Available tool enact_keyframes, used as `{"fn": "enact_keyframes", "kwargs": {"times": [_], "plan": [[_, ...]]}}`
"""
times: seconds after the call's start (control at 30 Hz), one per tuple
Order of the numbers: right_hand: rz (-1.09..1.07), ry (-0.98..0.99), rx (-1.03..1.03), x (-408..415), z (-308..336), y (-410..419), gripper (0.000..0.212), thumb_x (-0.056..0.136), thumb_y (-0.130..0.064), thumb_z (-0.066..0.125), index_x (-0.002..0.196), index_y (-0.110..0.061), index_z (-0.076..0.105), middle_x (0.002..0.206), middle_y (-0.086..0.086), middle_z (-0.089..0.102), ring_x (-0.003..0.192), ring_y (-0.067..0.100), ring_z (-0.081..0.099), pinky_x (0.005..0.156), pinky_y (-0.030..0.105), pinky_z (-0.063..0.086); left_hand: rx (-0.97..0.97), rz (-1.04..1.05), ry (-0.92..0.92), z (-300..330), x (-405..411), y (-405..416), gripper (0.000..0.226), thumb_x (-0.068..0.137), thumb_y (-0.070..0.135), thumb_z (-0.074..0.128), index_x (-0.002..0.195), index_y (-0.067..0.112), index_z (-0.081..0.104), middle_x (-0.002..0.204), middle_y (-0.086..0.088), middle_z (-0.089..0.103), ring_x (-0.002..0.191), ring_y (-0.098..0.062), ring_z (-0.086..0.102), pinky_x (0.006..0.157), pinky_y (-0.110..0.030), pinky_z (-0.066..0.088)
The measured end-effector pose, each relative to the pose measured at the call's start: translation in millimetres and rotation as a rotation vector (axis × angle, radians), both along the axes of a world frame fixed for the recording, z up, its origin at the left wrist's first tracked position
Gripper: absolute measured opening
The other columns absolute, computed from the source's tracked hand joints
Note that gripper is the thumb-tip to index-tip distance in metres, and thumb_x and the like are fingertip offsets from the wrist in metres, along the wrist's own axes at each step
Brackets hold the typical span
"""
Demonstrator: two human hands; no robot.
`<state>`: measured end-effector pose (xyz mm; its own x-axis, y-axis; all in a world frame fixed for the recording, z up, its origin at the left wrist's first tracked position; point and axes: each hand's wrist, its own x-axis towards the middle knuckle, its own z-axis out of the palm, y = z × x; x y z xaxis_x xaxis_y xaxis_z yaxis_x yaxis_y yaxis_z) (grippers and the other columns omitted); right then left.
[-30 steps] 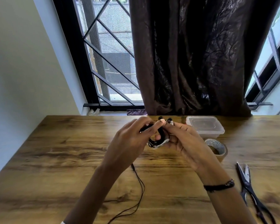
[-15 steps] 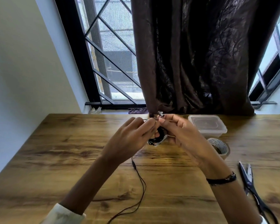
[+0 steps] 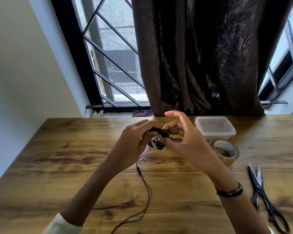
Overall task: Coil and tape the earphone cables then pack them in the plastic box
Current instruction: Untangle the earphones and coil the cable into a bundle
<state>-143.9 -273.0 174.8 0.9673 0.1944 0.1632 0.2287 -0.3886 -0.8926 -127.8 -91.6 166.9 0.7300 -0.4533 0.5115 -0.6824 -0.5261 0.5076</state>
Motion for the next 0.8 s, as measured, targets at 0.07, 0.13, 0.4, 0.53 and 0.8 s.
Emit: {"fn": "enact_keyframes", "kwargs": {"times": [0.07, 0.13, 0.4, 0.53, 0.8], "plan": [[-0.017, -0.059, -0.046, -1, 0, 1, 0.054, 0.082, -0.015, 0.073, 0.123, -0.033, 0.044, 0.099, -0.011, 0.061, 0.098, 0.001, 0.06, 0.084, 0.021, 0.053, -0.047, 0.005, 0.072, -2, 1, 0, 0.012, 0.094, 0.013, 0.058, 0.104, 0.011, 0.065, 0.089, 0.002, 0.067, 0.077, -0.013, 0.063, 0.066, -0.027, 0.05], [-0.039, -0.132, -0.083, -3, -1, 1, 0.044, 0.083, -0.011, 0.072, 0.115, -0.03, 0.048, 0.1, -0.012, 0.059, 0.098, 0.0, 0.059, 0.082, 0.014, 0.053, -0.101, 0.018, 0.185, -4, 2, 0, 0.008, 0.092, 0.011, 0.061, 0.098, 0.015, 0.065, 0.082, 0.001, 0.068, 0.071, -0.014, 0.062, 0.062, -0.026, 0.049], [-0.235, -0.416, -0.345, -14, -10, 8, 0.009, 0.085, -0.013, 0.071, 0.094, -0.012, 0.073, 0.097, -0.005, 0.055, 0.081, 0.007, 0.061, 0.068, 0.017, 0.056, -0.502, -0.071, 0.849, -3, 3, 0, 0.026, 0.092, 0.012, 0.057, 0.103, -0.01, 0.063, 0.087, -0.009, 0.068, 0.081, -0.014, 0.066, 0.071, -0.017, 0.052], [-0.264, -0.395, -0.329, -22, -14, 15, 0.009, 0.087, -0.018, 0.069, 0.094, -0.014, 0.073, 0.094, -0.006, 0.057, 0.078, 0.007, 0.061, 0.068, 0.032, 0.058, -0.636, -0.025, 1.014, -6, 2, -1, 0.026, 0.086, 0.024, 0.062, 0.097, 0.001, 0.069, 0.08, -0.002, 0.068, 0.069, -0.008, 0.062, 0.059, -0.015, 0.046], [-0.302, -0.303, -0.264, -29, -17, 22, 0.032, 0.084, -0.035, 0.071, 0.104, -0.01, 0.072, 0.103, -0.006, 0.055, 0.081, 0.007, 0.061, 0.08, 0.042, 0.057, -0.805, 0.025, 1.107, -11, -3, -8, 0.031, 0.077, 0.028, 0.069, 0.092, 0.001, 0.072, 0.079, -0.008, 0.066, 0.068, -0.012, 0.063, 0.059, -0.018, 0.049]]}}
